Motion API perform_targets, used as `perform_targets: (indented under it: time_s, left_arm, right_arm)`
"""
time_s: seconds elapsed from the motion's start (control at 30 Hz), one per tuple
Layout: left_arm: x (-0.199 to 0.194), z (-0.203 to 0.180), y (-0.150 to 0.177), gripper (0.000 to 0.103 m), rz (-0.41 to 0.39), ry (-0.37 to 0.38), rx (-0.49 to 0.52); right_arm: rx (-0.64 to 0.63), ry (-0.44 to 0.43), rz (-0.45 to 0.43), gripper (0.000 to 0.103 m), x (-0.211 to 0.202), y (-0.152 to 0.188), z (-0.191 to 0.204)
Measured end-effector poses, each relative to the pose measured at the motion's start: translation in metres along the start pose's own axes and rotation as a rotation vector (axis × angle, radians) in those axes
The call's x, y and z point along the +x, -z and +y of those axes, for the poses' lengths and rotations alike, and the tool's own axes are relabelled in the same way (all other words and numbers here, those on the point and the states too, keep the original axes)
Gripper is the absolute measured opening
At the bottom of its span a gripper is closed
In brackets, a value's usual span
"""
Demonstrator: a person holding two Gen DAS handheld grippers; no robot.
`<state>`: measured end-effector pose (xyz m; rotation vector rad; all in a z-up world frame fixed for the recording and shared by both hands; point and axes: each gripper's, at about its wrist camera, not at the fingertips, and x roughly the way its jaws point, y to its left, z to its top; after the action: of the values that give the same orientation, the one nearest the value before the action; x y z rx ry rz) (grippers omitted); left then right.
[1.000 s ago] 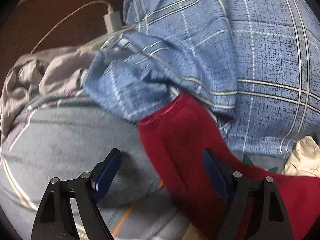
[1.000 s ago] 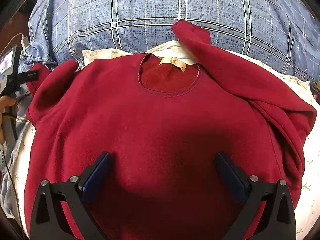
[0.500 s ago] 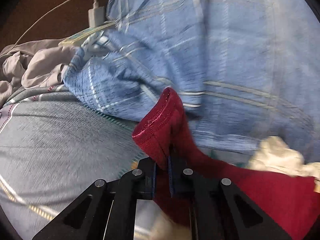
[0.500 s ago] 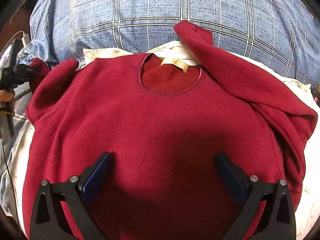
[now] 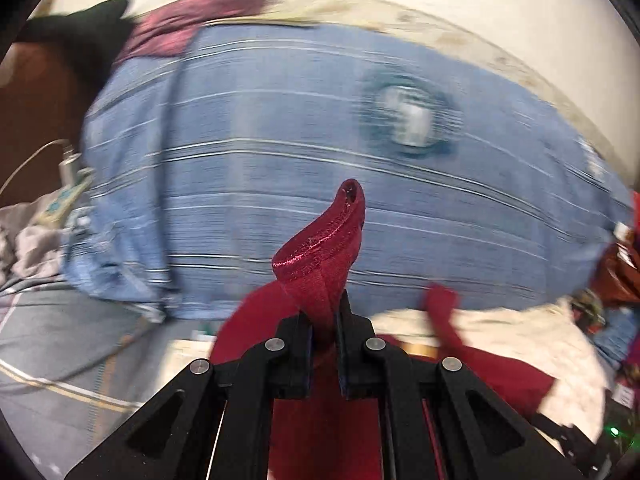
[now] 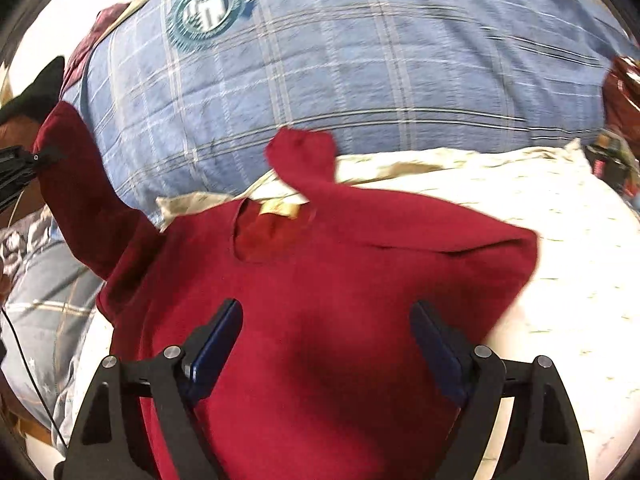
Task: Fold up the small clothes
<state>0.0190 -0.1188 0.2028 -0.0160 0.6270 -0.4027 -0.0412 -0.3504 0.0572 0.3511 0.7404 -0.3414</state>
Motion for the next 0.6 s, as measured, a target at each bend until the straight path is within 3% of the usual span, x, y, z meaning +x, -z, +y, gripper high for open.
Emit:
perform_targets:
  time_s: [0.2, 0.37, 0.47, 0.57, 0.6]
  left_arm:
    - [-0.002, -0.069, 0.033, 0.008, 0.093, 0.186, 0.062]
    - [0.041, -0.093, 0.070, 0.009, 0.245, 0.278, 0.050]
    - [0.064, -0.087, 0.081, 0.025, 0.317, 0.306, 0.037]
    - [0.063, -0.069, 0.073, 0.038, 0.309, 0.297, 0.044]
    - [0.061, -0.061, 0.070, 0.047, 0.294, 0.294, 0.042]
  right_arm:
    - [0.051, 0.026, -0.013, 0.088, -0.013, 0.000, -0.034]
    - [0.047, 0.079, -0.017, 0.088, -0.019, 0.001, -0.052]
    - [0.061, 0.088, -0.009, 0.088, -0.020, 0.003, -0.062]
    - [0.066, 0.076, -0.003, 0.088, -0.017, 0.003, -0.066]
    - [0.071, 0.055, 0.002, 0.088, -0.016, 0.002, -0.065]
